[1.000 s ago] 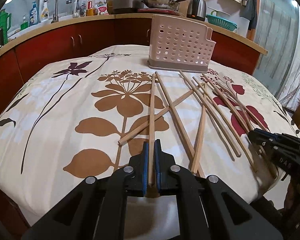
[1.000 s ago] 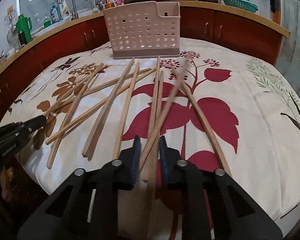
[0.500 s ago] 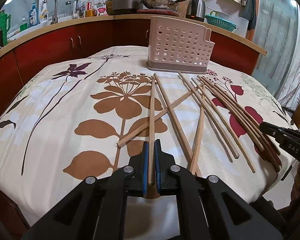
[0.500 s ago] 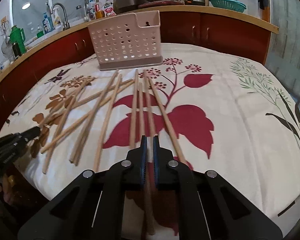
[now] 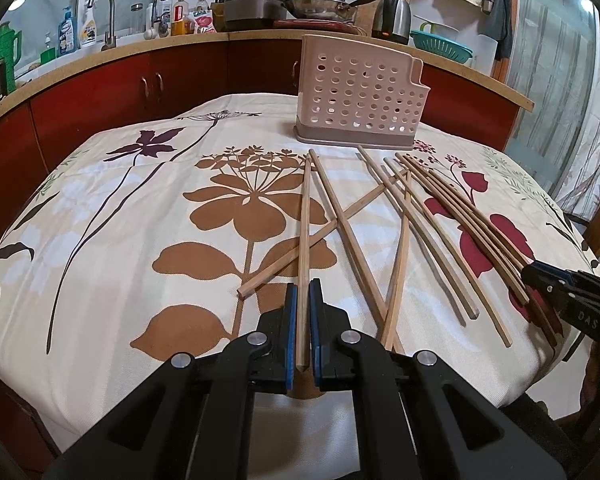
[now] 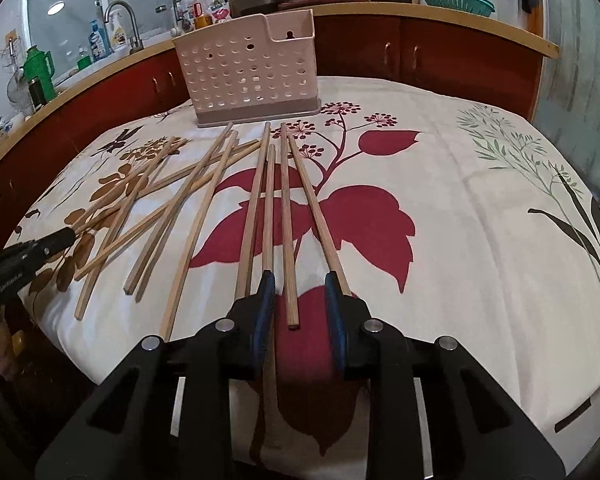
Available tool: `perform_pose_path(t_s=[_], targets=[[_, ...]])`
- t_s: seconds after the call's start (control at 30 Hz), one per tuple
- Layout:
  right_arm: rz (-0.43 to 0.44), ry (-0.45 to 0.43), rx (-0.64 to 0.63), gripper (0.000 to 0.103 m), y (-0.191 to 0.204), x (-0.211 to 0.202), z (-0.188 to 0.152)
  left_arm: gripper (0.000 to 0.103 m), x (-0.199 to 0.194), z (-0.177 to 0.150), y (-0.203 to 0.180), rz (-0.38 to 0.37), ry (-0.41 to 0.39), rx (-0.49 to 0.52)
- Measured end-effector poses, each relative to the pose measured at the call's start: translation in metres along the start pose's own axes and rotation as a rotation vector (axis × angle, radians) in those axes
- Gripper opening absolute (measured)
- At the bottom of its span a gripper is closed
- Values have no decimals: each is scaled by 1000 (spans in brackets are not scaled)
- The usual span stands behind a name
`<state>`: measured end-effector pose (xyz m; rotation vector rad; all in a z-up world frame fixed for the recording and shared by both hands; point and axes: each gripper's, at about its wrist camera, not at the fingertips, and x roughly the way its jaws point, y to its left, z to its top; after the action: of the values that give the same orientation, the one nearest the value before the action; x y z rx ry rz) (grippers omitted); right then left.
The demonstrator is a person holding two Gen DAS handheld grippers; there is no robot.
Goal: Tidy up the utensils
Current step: 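Close the right gripper on a pair of wooden chopsticks, then lift the held chopsticks with the right gripper toward the pink holder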
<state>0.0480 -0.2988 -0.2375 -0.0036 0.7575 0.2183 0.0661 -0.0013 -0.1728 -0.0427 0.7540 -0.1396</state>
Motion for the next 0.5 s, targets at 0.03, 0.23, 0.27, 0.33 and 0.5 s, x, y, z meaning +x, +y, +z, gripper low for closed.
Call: perform_pose_path(t_s=[0.03, 0.23, 0.27, 0.33, 0.5], targets=[[-4, -1, 1, 25, -1, 0, 0, 7, 0, 0, 0, 0, 1, 0], [-7, 8, -11, 24, 0, 2, -2, 7, 1, 1, 0, -3, 7, 1], [-16, 5, -29, 25, 2, 3, -3, 7, 1, 1, 0, -2, 7, 1], [-30, -5, -63, 24, 5, 2, -6, 7, 1, 0, -1, -2, 7, 3], [-34, -32, -68, 9, -2, -2, -11, 7, 1, 0, -1, 1, 7, 6]])
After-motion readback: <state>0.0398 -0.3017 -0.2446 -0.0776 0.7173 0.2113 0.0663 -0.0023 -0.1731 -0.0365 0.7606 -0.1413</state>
